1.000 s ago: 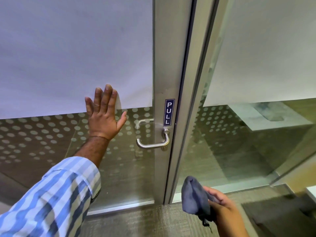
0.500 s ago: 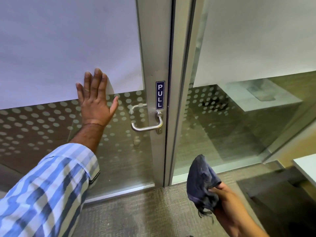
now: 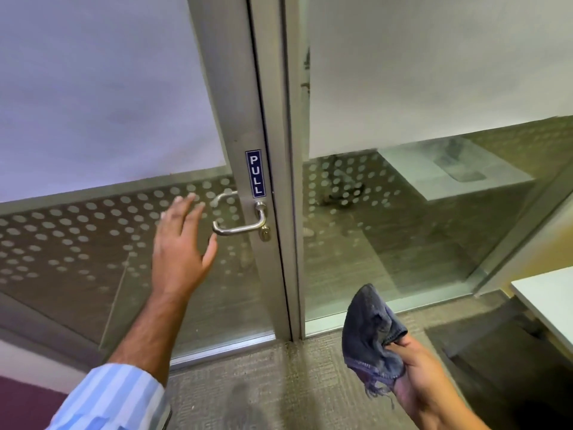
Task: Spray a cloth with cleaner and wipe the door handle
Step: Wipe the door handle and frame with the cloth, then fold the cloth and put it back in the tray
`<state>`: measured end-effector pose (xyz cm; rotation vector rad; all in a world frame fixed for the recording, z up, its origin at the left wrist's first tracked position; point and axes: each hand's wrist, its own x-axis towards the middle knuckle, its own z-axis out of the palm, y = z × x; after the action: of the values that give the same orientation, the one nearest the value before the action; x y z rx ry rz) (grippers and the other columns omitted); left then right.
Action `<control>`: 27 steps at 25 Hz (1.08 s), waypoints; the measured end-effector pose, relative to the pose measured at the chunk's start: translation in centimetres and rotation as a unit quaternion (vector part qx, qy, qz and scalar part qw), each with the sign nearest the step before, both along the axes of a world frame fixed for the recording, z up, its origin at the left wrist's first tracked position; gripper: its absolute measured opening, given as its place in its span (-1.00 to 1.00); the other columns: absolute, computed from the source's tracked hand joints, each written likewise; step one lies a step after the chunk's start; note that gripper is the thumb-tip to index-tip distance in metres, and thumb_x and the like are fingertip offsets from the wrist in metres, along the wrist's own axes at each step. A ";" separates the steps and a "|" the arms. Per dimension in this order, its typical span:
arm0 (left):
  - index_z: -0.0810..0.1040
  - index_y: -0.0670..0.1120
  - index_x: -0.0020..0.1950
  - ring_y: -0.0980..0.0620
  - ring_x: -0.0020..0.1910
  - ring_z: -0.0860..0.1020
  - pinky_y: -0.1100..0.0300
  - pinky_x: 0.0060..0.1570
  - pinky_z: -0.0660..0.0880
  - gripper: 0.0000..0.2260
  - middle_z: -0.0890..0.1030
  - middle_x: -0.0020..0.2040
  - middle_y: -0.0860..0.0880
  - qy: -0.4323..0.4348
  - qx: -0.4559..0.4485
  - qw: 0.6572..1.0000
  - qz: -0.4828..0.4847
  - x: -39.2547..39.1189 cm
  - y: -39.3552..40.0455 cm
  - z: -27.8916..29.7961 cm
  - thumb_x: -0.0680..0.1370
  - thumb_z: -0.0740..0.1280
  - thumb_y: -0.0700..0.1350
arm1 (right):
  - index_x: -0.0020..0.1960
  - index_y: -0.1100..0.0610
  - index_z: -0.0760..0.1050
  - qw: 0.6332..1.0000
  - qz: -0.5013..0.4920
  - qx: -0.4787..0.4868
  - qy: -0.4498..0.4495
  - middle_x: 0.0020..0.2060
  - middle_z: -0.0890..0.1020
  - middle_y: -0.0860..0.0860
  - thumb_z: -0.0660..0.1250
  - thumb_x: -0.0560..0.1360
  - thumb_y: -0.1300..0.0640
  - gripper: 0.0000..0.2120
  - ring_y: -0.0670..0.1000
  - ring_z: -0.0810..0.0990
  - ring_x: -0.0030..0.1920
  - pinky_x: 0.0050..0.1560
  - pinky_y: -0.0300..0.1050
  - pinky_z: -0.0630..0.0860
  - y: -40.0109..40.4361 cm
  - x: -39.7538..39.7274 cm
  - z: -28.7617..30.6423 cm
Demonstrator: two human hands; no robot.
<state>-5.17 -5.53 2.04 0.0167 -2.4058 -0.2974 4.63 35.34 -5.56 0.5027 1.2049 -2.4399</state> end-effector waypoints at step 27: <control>0.68 -0.25 0.27 -0.20 0.08 0.75 -0.11 0.01 0.75 -0.69 0.70 0.24 -0.36 -0.605 0.624 0.386 -0.309 1.9 63.9 -9.2 0.57 0.49 -0.14 | 0.28 0.18 0.68 0.950 -0.308 0.040 0.007 0.26 0.71 0.24 0.25 0.65 0.32 -0.70 0.24 0.69 0.30 0.33 0.20 0.63 40.5 3.7 0.0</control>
<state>-3.25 58.37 -7.15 0.0177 -2.3327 -3.3860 8.31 75.83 -5.61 1.0190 1.3008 -2.9053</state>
